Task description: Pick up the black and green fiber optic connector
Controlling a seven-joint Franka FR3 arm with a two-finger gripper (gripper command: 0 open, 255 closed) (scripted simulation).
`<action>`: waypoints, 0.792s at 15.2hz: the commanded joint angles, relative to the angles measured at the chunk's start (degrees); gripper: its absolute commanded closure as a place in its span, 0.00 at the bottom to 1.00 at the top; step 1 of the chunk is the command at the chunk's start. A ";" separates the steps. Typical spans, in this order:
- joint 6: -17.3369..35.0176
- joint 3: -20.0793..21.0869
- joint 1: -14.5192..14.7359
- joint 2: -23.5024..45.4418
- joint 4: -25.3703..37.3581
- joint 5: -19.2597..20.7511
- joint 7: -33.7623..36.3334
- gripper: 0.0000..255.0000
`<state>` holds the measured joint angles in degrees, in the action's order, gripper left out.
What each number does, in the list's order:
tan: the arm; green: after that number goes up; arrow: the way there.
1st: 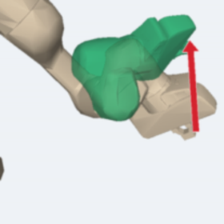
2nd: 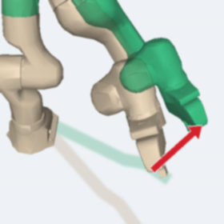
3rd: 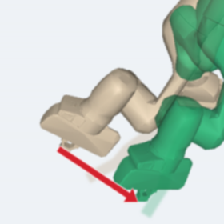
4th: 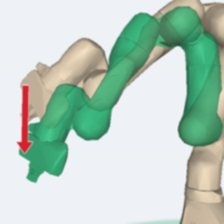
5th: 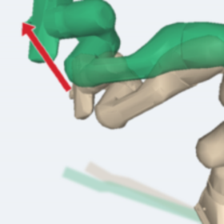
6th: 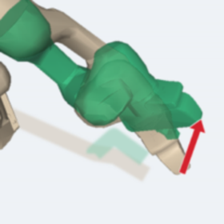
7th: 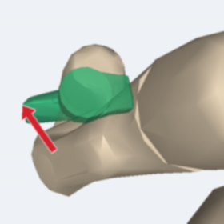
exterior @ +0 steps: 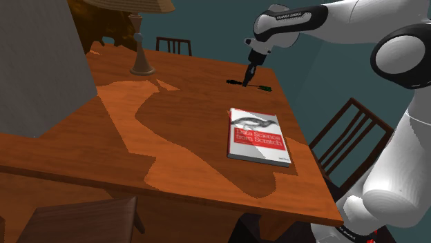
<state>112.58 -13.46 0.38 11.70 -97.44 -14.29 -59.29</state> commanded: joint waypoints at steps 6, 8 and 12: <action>-1.39 0.00 0.04 -0.14 1.22 0.18 0.40 1.00; -2.83 -0.04 0.00 -0.30 2.54 0.33 0.70 1.00; -5.78 -0.13 -0.09 -0.49 5.35 0.58 1.28 1.00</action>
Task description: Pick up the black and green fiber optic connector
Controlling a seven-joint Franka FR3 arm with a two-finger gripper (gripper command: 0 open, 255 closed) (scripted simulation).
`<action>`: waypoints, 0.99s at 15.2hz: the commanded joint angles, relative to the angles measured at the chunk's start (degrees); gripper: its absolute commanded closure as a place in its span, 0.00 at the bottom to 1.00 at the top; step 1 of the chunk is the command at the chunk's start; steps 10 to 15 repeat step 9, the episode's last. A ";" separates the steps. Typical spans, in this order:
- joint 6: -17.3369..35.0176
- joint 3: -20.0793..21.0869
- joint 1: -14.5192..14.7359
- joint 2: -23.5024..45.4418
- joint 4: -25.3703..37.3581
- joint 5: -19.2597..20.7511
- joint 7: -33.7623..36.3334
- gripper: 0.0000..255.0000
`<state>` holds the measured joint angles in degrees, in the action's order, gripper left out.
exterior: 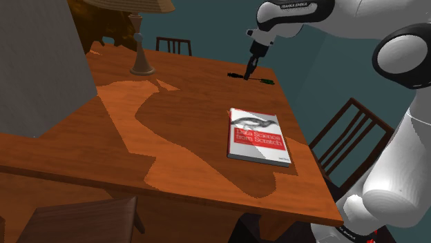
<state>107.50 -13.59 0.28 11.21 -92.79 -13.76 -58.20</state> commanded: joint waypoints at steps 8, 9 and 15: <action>-6.17 -0.13 -0.25 0.22 6.47 0.28 1.14 1.00; -6.18 -0.13 -0.25 0.23 6.48 0.28 1.14 1.00; -6.18 -0.13 -0.25 0.23 6.48 0.28 1.14 1.00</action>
